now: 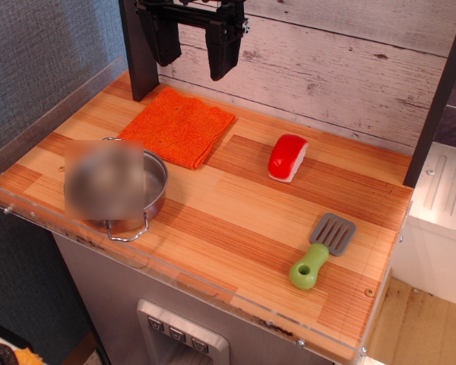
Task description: Pick up the red object and put it on the red cloth
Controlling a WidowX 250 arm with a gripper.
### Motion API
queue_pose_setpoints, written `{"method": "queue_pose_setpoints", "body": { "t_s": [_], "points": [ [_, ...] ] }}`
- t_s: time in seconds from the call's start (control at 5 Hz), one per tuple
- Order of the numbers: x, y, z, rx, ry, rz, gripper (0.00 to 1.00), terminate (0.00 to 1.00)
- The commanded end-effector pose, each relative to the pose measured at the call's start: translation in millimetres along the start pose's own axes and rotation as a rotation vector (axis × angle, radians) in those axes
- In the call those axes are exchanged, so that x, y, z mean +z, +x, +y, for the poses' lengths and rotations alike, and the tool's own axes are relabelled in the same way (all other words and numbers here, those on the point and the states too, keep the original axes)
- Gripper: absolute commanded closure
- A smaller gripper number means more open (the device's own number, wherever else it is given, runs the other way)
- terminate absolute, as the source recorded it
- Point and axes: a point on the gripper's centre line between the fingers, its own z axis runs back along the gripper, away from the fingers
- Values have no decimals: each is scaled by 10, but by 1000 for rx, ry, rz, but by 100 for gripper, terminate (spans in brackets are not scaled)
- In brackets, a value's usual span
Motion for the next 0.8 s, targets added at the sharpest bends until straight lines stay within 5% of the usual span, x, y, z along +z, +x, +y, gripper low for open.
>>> {"method": "queue_pose_setpoints", "body": {
  "t_s": [0.0, 0.4, 0.6],
  "points": [
    [0, 0, 0, 0, 0, 0, 0, 0],
    [-356, 385, -414, -27, -75, -40, 0, 0],
    [-578, 589, -533, -44, -4, -43, 0, 0]
  ]
}}
